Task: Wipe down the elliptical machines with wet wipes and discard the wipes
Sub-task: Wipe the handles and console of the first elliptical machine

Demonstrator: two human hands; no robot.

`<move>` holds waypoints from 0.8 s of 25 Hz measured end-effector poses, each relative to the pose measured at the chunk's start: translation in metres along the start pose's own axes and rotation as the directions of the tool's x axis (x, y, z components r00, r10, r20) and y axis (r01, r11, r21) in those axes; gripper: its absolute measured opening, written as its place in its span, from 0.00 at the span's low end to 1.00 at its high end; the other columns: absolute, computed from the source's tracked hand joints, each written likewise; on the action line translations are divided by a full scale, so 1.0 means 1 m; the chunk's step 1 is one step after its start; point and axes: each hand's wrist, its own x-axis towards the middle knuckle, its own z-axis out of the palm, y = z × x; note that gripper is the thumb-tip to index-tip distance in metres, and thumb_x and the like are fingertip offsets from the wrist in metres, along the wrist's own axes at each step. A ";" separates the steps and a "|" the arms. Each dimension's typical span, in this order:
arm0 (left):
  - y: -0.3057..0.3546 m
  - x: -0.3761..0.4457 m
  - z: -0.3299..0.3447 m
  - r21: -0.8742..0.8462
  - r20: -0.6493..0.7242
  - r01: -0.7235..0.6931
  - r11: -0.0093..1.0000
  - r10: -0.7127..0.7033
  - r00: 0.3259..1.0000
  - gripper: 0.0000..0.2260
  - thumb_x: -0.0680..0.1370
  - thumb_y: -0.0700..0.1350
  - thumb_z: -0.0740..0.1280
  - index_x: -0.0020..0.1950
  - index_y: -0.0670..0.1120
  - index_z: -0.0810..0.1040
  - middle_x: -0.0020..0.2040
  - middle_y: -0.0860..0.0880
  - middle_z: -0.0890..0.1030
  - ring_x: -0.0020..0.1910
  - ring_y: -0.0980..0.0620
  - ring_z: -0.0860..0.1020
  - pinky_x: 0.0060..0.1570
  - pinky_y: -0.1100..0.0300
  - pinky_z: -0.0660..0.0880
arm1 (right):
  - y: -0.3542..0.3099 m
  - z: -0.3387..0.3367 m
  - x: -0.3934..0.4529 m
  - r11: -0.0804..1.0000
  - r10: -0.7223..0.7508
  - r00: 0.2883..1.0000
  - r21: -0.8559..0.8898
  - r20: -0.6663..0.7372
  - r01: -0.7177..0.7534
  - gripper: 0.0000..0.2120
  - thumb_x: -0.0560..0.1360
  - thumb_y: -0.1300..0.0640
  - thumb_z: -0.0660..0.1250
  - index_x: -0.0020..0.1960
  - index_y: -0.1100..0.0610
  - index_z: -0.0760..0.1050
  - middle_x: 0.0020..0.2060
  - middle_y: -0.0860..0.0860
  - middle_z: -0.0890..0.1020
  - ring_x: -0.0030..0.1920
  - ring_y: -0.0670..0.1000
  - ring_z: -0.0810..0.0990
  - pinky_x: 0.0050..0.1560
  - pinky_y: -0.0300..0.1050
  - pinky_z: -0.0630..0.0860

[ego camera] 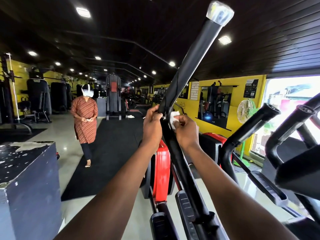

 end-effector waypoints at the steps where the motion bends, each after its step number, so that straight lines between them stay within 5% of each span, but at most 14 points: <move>1: -0.001 0.000 0.001 -0.006 -0.006 -0.013 1.000 0.013 1.000 0.14 0.77 0.40 0.61 0.58 0.53 0.78 0.57 0.48 0.81 0.57 0.50 0.79 0.65 0.44 0.72 | -0.005 0.001 0.002 0.997 0.026 1.000 0.074 -0.009 -0.026 0.06 0.77 0.60 0.67 0.53 0.53 0.78 0.46 0.50 0.83 0.40 0.45 0.78 0.43 0.35 0.75; 6: -0.005 0.004 -0.001 0.001 0.040 -0.042 0.999 0.042 0.998 0.14 0.80 0.34 0.60 0.62 0.46 0.75 0.54 0.47 0.80 0.54 0.49 0.79 0.61 0.48 0.73 | -0.007 0.005 -0.003 0.995 -0.095 0.995 -0.005 0.031 0.096 0.02 0.75 0.57 0.69 0.44 0.52 0.77 0.36 0.45 0.81 0.35 0.43 0.76 0.40 0.39 0.73; 11: -0.004 0.010 0.001 0.034 -0.031 -0.048 0.998 0.049 0.998 0.08 0.82 0.41 0.60 0.50 0.51 0.77 0.47 0.50 0.80 0.47 0.52 0.77 0.54 0.52 0.74 | -0.011 0.002 0.005 0.964 -0.265 0.963 -0.024 -0.052 0.264 0.04 0.73 0.59 0.72 0.46 0.54 0.78 0.49 0.49 0.78 0.42 0.45 0.76 0.44 0.32 0.71; 14: -0.005 0.016 -0.001 0.045 -0.010 -0.025 0.999 0.025 1.000 0.08 0.82 0.41 0.59 0.49 0.52 0.76 0.49 0.48 0.81 0.49 0.50 0.78 0.56 0.47 0.75 | -0.008 0.008 -0.004 0.890 -0.427 0.904 -0.169 0.013 0.423 0.06 0.71 0.61 0.73 0.47 0.58 0.80 0.45 0.51 0.79 0.40 0.46 0.76 0.39 0.31 0.70; 18: 0.001 0.016 0.002 0.001 -0.045 -0.013 1.000 0.013 0.999 0.11 0.83 0.48 0.58 0.50 0.49 0.79 0.50 0.50 0.81 0.51 0.51 0.78 0.60 0.50 0.72 | -0.028 0.003 0.006 0.778 -0.627 0.748 -0.199 -0.217 0.595 0.07 0.72 0.64 0.72 0.50 0.59 0.80 0.42 0.52 0.76 0.39 0.41 0.71 0.37 0.23 0.66; 20: 0.008 0.014 0.004 -0.091 -0.054 -0.029 0.995 0.024 0.998 0.14 0.83 0.52 0.57 0.54 0.48 0.81 0.54 0.47 0.83 0.56 0.49 0.80 0.61 0.52 0.74 | -0.031 0.009 0.003 0.753 -0.628 0.777 -0.290 -0.048 0.591 0.12 0.74 0.63 0.70 0.57 0.57 0.81 0.43 0.50 0.74 0.39 0.45 0.74 0.35 0.29 0.71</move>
